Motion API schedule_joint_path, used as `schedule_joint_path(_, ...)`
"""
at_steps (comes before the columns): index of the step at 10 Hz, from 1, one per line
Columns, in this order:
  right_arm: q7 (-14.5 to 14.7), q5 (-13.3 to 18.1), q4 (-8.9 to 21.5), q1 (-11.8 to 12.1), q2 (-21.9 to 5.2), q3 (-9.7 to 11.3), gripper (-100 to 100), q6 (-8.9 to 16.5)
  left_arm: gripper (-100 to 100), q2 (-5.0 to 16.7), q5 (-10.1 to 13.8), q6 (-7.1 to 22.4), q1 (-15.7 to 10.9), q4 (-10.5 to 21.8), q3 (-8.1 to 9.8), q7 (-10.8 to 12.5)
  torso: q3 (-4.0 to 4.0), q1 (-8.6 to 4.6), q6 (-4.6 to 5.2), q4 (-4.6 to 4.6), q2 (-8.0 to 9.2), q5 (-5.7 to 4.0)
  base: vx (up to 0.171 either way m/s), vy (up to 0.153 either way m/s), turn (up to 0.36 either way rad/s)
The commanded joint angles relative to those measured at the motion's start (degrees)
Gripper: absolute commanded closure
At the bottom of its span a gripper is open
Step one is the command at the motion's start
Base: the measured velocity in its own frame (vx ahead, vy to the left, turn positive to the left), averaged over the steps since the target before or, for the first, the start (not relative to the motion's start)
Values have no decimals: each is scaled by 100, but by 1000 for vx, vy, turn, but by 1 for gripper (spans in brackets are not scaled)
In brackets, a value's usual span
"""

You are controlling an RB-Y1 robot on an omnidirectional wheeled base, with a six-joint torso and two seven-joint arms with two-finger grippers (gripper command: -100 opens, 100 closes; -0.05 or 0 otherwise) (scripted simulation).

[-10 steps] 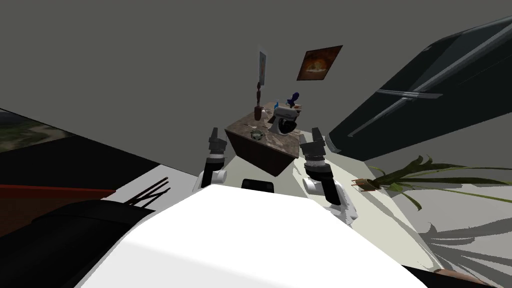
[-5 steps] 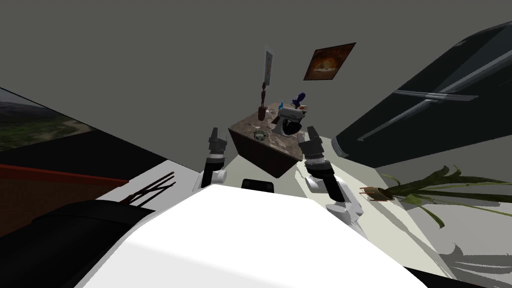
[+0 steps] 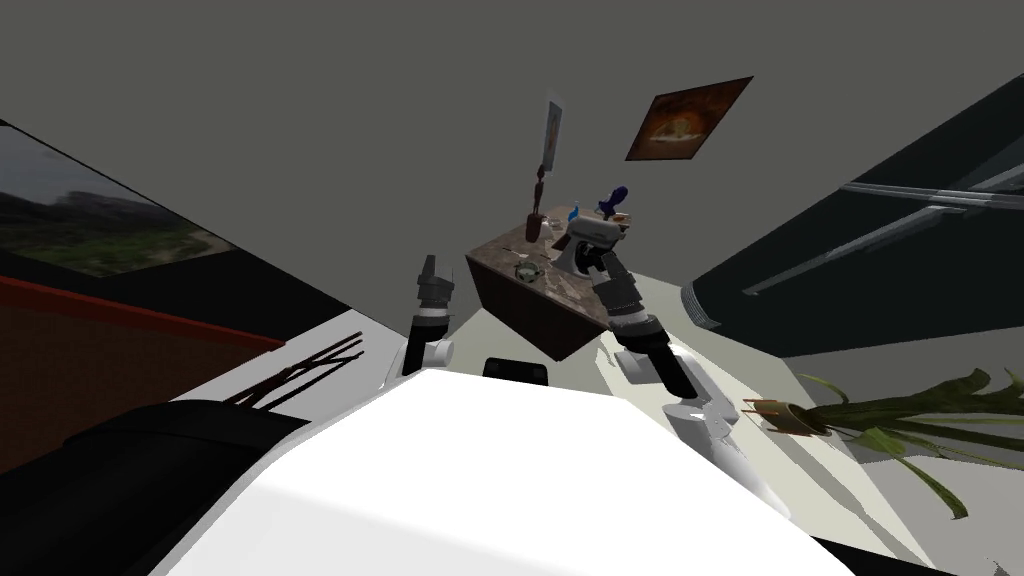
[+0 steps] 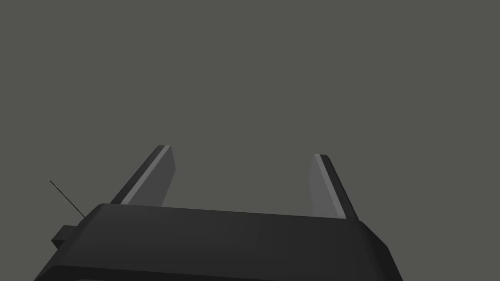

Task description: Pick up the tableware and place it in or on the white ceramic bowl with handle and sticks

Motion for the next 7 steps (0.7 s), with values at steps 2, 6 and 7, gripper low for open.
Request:
schedule_joint_path(2,55,-45,50,-108,-416,132,-100,123,0,0,0,0,1,0,1,0,0,-2,5,0,1,-1,21,-11,148)
schedule_joint_path(6,135,-82,141,-223,-1034,338,-100,284,0,0,0,0,1,0,1,0,0,-2,6,0,0,-1,24,-15,162)
schedule_joint_path(7,135,-82,141,-223,-1135,338,-100,284,0,0,0,0,0,0,0,0,-2,-2,1,-1,-3,-1,25,-18,120)
